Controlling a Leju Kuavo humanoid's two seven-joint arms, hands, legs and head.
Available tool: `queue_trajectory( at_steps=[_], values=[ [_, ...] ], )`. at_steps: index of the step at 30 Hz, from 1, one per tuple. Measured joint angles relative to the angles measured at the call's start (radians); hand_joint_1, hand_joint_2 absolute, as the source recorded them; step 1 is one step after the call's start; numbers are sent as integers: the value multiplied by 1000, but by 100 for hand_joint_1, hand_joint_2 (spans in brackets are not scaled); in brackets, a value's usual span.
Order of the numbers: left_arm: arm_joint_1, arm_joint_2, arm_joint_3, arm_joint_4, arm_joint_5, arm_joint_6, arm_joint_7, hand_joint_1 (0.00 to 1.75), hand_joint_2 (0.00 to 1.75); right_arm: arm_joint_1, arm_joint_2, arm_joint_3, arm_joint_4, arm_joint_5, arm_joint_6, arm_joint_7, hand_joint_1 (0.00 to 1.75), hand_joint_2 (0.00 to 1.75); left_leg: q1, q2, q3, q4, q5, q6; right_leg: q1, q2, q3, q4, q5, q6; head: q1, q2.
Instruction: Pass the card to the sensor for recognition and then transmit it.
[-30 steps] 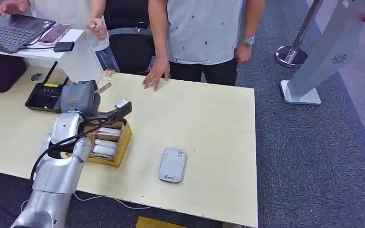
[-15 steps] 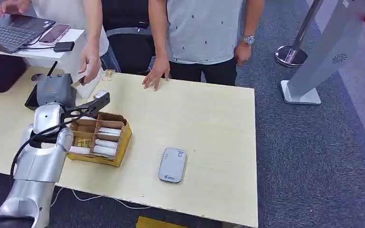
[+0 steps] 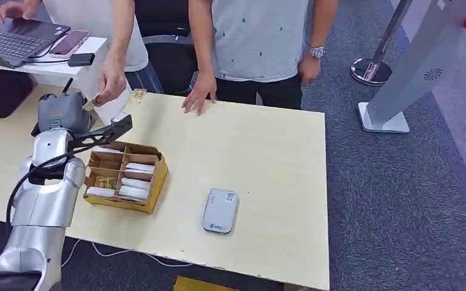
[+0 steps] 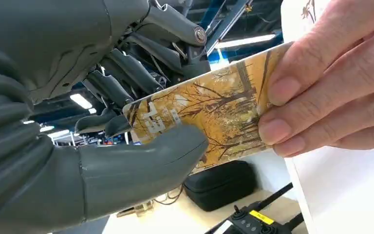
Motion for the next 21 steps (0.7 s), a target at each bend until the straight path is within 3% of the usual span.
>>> queue_trajectory(
  at_steps=[1, 2, 7, 8, 14, 19, 20, 21],
  values=[
    [0, -3, 5, 0, 0, 0, -6, 19, 175, 0, 0, -2, 0, 0, 0, 0, 0, 0, 0, 0, 0, 0, 0, 0, 0, 0, 0, 0, 0, 0, 0, 0],
    [-1, -6, 11, -1, 0, 2, -10, 0, 175, 0, 0, -3, 0, 0, 0, 0, 0, 0, 0, 0, 0, 0, 0, 0, 0, 0, 0, 0, 0, 0, 0, 0],
    [-1, -29, 47, -7, 0, 7, -42, 0, 175, 0, 0, -5, 0, 0, 0, 0, 0, 0, 0, 0, 0, 0, 0, 0, 0, 0, 0, 0, 0, 0, 0, 0],
    [-1, -33, 51, -10, 0, 6, -48, 0, 0, 0, 0, -5, 0, 0, 0, 0, 0, 0, 0, 0, 0, 0, 0, 0, 0, 0, 0, 0, 0, 0, 0, 0],
    [1, -55, 66, -25, 0, 8, -72, 0, 0, 0, 0, -6, 0, 0, 0, 0, 0, 0, 0, 0, 0, 0, 0, 0, 0, 0, 0, 0, 0, 0, 0, 0],
    [7, -93, 89, -52, 0, 5, -137, 0, 0, 0, 0, -8, 0, -1, -1, 4, 0, 0, 0, 0, 0, 0, 0, 0, 0, -1, 0, 0, 0, 0, 0, 0],
    [7, -106, 98, -59, 0, -1, -159, 0, 175, 0, 0, -9, 0, -2, -1, 5, 0, 0, 0, 0, 0, 0, 0, 0, 0, -1, 0, 0, 0, 0, 0, 0],
    [7, -119, 106, -67, 0, -7, -181, 0, 175, 0, 0, -10, 0, -2, -1, 5, 0, 0, 0, 0, 0, 0, 0, 0, 0, -1, 0, 0, 0, 0, 0, 0]
  ],
)
